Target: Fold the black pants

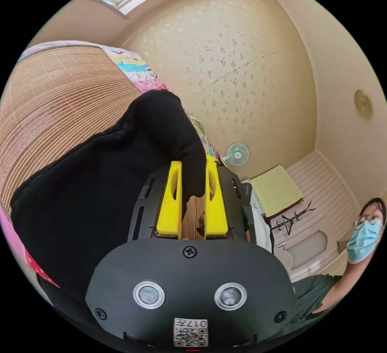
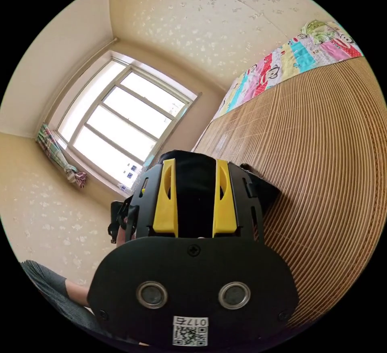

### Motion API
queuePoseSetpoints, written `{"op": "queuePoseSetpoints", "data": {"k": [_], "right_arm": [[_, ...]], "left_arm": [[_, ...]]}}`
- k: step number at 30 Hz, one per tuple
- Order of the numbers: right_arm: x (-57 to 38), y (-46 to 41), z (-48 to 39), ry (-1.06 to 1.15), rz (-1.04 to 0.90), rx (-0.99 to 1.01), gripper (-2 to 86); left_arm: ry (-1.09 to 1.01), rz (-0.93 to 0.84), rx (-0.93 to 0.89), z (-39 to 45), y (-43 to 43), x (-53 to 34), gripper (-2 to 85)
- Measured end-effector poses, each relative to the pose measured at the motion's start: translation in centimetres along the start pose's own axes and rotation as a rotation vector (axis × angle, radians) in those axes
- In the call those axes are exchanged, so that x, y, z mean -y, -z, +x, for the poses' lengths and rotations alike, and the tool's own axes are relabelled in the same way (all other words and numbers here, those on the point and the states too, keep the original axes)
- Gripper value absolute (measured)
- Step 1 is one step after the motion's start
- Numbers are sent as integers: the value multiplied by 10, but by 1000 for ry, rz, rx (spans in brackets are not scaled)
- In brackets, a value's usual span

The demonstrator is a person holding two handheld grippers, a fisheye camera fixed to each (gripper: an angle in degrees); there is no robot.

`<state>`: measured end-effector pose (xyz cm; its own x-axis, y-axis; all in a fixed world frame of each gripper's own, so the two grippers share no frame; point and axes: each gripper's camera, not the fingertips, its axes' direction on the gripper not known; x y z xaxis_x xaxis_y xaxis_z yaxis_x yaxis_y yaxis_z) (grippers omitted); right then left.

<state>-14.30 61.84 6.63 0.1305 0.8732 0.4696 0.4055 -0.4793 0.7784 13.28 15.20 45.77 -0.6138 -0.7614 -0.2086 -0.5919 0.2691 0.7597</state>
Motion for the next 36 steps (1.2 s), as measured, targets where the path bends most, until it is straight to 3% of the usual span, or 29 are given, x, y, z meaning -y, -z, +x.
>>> {"op": "queuePoseSetpoints", "data": {"k": [5, 10, 13, 15, 21, 27, 31, 34, 36], "right_arm": [[-3, -3, 19, -75, 15, 81, 94], [-15, -31, -22, 122, -130, 284, 91], [-55, -80, -90, 377, -344, 241, 97], [-108, -135, -138, 528, -589, 195, 105], [-222, -200, -176, 482, -908, 346, 55], [-268, -199, -223, 638, -878, 167, 13], [-245, -191, -223, 612, -800, 200, 7], [-199, -182, -200, 472, -690, 195, 5], [-163, -185, -159, 182, -647, 62, 4]], "left_arm": [[-60, 60, -139, 4, 74, -16, 86], [-117, 81, -74, 27, 172, -41, 87], [-115, 68, 30, 41, 218, -67, 87], [-123, 81, 73, 49, 239, -86, 87], [-106, 102, 238, 57, 282, -137, 88], [-35, 144, 196, 36, 275, -149, 88], [-85, 181, 166, 50, 248, -130, 88], [-133, 174, 139, 61, 223, -110, 89], [-153, 150, 116, 63, 202, -95, 92]]}}
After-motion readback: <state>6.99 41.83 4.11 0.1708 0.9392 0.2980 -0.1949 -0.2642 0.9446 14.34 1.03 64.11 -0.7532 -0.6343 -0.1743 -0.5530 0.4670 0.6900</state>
